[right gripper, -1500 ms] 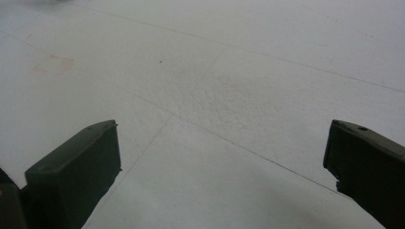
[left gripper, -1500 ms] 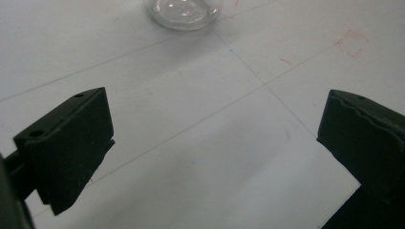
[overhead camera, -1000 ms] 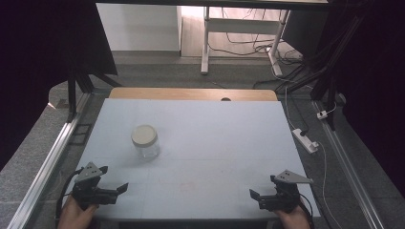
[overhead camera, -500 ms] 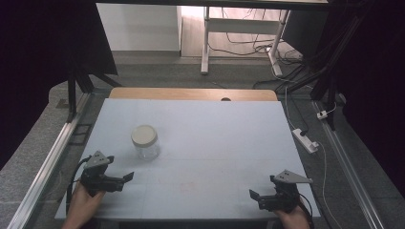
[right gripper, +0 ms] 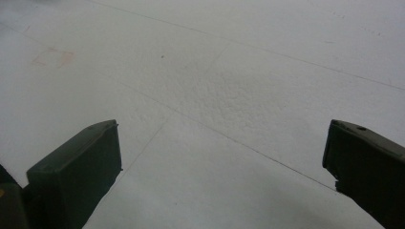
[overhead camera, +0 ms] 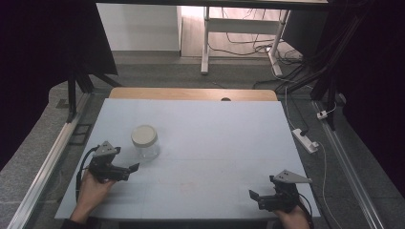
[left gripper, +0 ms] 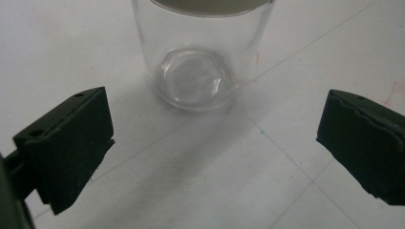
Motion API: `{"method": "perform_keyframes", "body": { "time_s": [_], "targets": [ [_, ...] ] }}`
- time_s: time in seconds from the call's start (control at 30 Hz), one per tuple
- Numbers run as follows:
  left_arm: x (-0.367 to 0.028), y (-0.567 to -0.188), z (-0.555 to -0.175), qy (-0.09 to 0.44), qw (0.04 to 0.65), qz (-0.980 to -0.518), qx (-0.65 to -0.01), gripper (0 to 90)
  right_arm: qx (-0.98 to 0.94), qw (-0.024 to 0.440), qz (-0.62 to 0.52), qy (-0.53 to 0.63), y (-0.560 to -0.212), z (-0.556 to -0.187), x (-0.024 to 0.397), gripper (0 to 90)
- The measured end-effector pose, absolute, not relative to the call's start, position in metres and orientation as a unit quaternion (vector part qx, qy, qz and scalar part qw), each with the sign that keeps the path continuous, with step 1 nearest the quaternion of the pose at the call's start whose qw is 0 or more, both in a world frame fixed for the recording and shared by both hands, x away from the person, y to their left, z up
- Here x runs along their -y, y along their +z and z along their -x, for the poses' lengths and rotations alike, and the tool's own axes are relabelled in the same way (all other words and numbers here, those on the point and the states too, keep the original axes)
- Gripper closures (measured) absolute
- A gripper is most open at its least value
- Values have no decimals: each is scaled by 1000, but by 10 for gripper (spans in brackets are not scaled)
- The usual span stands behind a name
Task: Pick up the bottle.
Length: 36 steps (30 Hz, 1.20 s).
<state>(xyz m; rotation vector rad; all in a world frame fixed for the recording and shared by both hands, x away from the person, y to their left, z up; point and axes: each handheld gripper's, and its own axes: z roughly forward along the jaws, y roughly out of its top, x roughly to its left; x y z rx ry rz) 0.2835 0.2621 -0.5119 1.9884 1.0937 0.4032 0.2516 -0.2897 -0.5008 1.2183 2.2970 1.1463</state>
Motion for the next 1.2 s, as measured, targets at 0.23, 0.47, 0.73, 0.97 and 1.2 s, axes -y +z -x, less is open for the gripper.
{"method": "perform_keyframes", "body": {
  "time_s": [0.23,0.47,0.73,0.97,1.2],
  "targets": [
    [-259,-515,-300,154,407,-790,-432,0,-801,149,-423,397,-501,-252,289,0],
    [-256,-519,-316,142,408,-796,-424,0,-801,146,-424,397,-501,-252,289,0],
    [-250,-523,-332,147,413,-800,-409,0,-802,145,-423,396,-501,-253,289,0],
    [-240,-524,-344,150,412,-807,-396,0,-803,144,-423,395,-501,-253,289,0],
    [-232,-524,-355,150,416,-808,-389,0,-803,143,-423,394,-501,-253,289,0]
  ]
}}
